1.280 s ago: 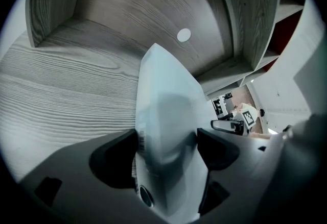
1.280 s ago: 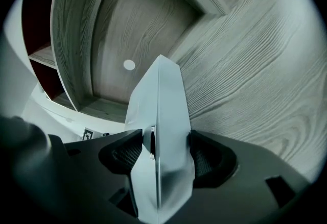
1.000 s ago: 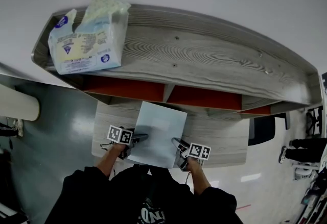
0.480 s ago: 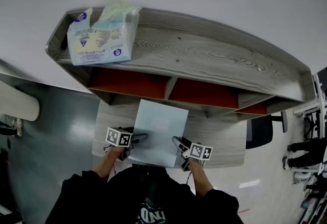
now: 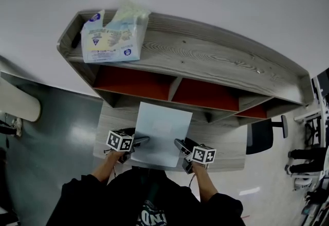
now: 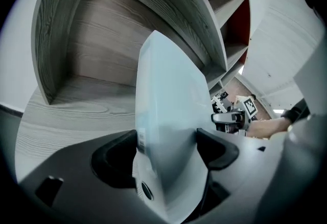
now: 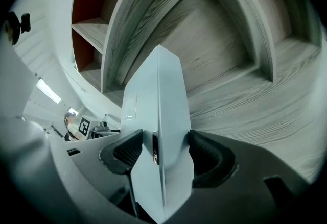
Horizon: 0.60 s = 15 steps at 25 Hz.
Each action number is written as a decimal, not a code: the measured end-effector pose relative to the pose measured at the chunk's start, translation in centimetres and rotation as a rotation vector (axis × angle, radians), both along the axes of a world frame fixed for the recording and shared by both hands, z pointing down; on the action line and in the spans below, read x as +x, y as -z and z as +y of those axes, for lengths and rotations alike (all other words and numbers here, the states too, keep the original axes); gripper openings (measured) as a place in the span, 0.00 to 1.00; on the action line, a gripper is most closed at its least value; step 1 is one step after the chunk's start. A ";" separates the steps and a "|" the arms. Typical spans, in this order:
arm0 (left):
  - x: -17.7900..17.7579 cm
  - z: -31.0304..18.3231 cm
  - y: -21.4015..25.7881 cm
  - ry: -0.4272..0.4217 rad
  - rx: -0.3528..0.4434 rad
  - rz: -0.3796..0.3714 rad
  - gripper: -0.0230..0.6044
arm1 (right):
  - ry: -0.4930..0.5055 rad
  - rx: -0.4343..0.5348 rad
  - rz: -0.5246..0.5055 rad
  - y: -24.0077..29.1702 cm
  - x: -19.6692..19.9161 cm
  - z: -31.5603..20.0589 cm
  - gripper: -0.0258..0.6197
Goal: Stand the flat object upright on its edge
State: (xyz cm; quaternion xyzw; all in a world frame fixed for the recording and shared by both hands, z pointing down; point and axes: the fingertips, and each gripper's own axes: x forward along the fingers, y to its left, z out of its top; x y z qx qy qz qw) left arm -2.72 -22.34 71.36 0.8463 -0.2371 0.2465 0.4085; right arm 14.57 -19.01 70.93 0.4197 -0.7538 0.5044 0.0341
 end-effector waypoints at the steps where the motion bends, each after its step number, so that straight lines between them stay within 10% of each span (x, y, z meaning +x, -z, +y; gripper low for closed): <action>1: 0.0 -0.1 0.3 -0.005 0.015 -0.001 0.63 | 0.004 0.011 0.007 0.3 0.0 -0.1 0.45; 15: 0.2 -1.3 3.6 -0.053 0.184 -0.035 0.62 | 0.098 0.177 0.157 3.5 0.3 -1.3 0.45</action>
